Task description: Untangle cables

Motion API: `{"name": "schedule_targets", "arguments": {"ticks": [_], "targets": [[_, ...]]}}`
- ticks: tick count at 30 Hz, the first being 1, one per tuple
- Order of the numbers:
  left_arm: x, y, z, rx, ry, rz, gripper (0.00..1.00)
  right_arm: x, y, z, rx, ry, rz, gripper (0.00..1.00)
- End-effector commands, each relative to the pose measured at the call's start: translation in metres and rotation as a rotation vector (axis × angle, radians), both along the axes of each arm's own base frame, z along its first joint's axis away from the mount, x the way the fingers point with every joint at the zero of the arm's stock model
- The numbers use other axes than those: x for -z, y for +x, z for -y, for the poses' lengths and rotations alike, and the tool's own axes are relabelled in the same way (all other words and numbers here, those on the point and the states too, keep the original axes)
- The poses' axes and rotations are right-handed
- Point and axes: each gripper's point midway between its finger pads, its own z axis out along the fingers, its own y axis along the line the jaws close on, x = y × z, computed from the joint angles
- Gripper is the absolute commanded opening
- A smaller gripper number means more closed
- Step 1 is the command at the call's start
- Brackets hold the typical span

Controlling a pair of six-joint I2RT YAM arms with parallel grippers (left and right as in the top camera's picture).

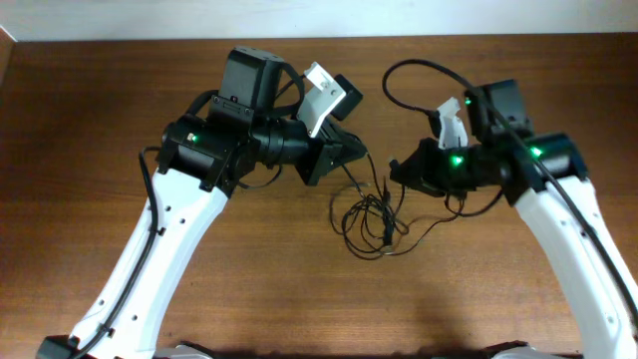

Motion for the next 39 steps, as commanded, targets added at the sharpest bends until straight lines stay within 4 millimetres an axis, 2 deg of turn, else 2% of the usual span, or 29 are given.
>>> {"name": "schedule_targets", "arguments": {"ticks": [1, 3, 7, 12, 13, 14, 15, 17, 18, 21, 23, 25, 26, 31, 33, 37, 38, 39], "targets": [[0.007, 0.024, -0.012, -0.206, 0.047, -0.069, 0.0, -0.028, -0.01, -0.008, -0.145, 0.017, 0.169, 0.04], [0.011, 0.032, -0.018, -0.299, 0.064, -0.113, 0.0, -0.03, -0.014, -0.009, -0.159, 0.03, 0.163, 0.04], [0.016, 0.041, -0.028, -0.421, 0.077, -0.166, 0.0, -0.037, -0.048, -0.024, -0.418, 0.123, 0.231, 0.04], [0.016, 0.042, -0.028, -0.428, 0.078, -0.167, 0.0, -0.032, -0.057, -0.023, -0.485, 0.112, 0.252, 0.04], [0.016, 0.042, -0.028, -0.428, 0.078, -0.167, 0.0, -0.032, -0.057, -0.023, -0.484, 0.111, 0.251, 0.12], [0.016, 0.042, -0.028, -0.428, 0.078, -0.167, 0.0, -0.032, -0.057, -0.023, -0.484, 0.111, 0.25, 0.27], [0.016, 0.042, -0.028, -0.428, 0.078, -0.167, 0.0, -0.031, -0.057, -0.023, -0.484, 0.111, 0.25, 0.57], [0.016, 0.042, -0.028, -0.428, 0.078, -0.167, 0.0, -0.029, -0.056, -0.023, -0.484, 0.111, 0.241, 0.75], [0.016, 0.042, -0.028, -0.428, 0.078, -0.167, 0.0, -0.027, -0.055, -0.024, -0.483, 0.111, 0.234, 0.77], [0.017, 0.042, -0.028, -0.427, 0.08, -0.168, 0.0, -0.021, -0.049, -0.024, -0.475, 0.109, 0.212, 0.77], [0.014, 0.036, -0.023, -0.361, 0.073, -0.143, 0.0, -0.013, -0.038, -0.023, -0.38, 0.097, 0.127, 0.76], [0.007, 0.022, -0.011, -0.217, 0.035, -0.101, 0.0, 0.009, -0.011, -0.011, -0.145, 0.019, -0.02, 0.75], [0.004, 0.017, -0.007, -0.17, 0.02, -0.09, 0.01, 0.015, -0.004, -0.009, -0.079, 0.005, -0.059, 0.75], [0.006, 0.011, -0.007, -0.135, 0.028, -0.085, 0.02, 0.033, 0.029, -0.009, -0.003, -0.016, -0.05, 0.76], [0.006, 0.012, -0.007, -0.139, 0.031, -0.083, 0.02, 0.051, 0.03, 0.004, 0.035, -0.108, -0.087, 0.75], [0.009, 0.017, -0.011, -0.166, 0.055, -0.069, 0.0, 0.095, 0.014, 0.045, 0.102, -0.364, -0.226, 0.77], [0.008, 0.015, -0.009, -0.15, 0.045, -0.069, 0.0, 0.101, 0.013, 0.047, 0.104, -0.381, -0.24, 0.78], [-0.001, 0.002, 0.0, -0.039, -0.008, -0.043, 0.0, 0.105, 0.014, 0.046, 0.101, -0.382, -0.251, 0.78]]}}
